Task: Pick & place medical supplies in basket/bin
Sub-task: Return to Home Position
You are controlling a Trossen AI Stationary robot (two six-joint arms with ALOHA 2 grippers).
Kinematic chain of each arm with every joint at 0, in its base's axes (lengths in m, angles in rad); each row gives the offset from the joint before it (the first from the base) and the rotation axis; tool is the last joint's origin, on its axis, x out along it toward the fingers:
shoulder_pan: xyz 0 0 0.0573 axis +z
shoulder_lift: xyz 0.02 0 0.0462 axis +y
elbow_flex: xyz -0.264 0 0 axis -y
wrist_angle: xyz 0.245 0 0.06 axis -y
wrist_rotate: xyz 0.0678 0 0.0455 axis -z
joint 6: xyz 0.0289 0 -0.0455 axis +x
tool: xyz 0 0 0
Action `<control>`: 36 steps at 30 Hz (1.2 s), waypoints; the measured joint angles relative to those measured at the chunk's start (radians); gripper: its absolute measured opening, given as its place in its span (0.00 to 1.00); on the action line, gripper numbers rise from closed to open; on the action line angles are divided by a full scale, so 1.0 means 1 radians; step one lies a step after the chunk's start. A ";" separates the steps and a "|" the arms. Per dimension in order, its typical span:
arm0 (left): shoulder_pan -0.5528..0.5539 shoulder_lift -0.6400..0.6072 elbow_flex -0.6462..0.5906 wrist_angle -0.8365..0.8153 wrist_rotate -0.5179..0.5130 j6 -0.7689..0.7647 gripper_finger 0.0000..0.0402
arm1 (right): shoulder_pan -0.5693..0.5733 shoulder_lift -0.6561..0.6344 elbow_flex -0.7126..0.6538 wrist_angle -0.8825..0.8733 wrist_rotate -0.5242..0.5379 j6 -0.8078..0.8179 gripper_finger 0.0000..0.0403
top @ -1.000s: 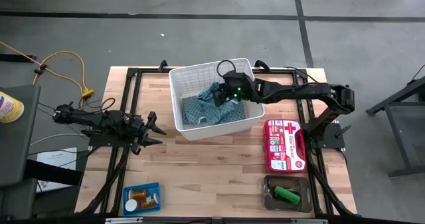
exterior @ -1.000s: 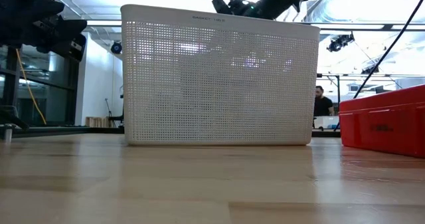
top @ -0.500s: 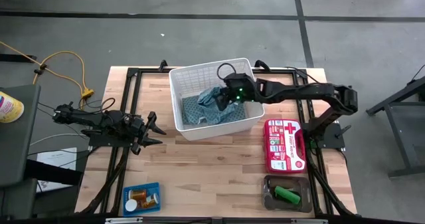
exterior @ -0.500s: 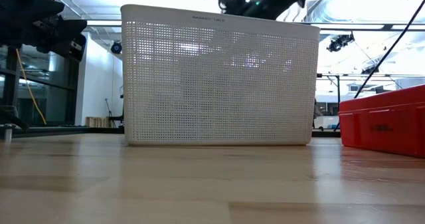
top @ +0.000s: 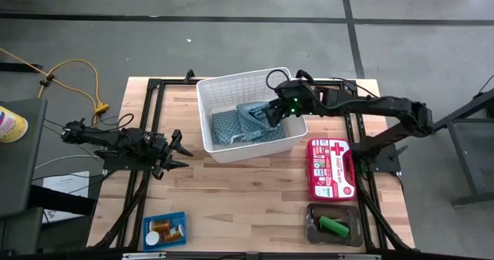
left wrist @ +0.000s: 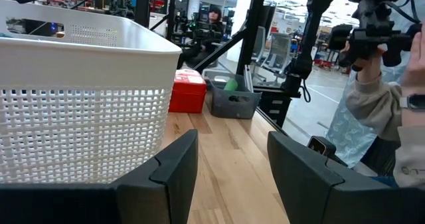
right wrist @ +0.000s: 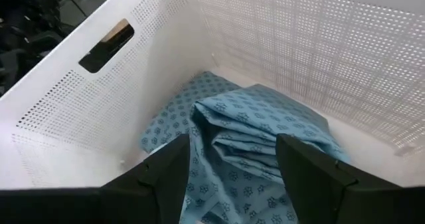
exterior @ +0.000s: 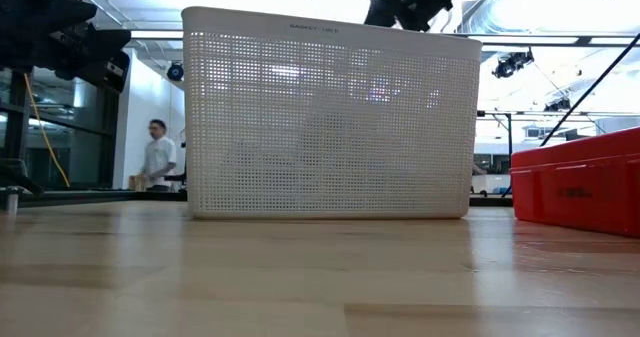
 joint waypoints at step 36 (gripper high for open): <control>0.000 0.000 0.000 0.000 0.000 0.000 0.44 | 0.033 -0.383 -0.183 -0.033 0.181 -0.117 0.52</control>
